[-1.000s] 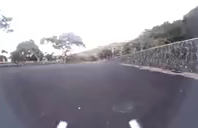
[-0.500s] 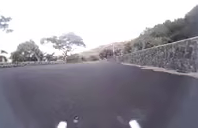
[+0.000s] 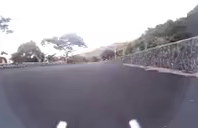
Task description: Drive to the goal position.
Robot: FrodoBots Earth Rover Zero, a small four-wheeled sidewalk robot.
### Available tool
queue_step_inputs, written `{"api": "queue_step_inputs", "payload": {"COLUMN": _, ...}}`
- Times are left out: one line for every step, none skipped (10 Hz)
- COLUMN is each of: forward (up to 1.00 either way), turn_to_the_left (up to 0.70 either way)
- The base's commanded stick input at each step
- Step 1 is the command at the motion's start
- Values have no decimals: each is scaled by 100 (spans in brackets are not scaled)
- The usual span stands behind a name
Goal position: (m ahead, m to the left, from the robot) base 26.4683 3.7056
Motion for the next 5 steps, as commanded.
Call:
{"api": "queue_step_inputs", "payload": {"forward": 70, "turn_to_the_left": -35}}
{"api": "queue_step_inputs", "payload": {"forward": 70, "turn_to_the_left": -35}}
{"api": "queue_step_inputs", "payload": {"forward": 70, "turn_to_the_left": -35}}
{"api": "queue_step_inputs", "payload": {"forward": 70, "turn_to_the_left": -35}}
{"api": "queue_step_inputs", "payload": {"forward": 70, "turn_to_the_left": -35}}
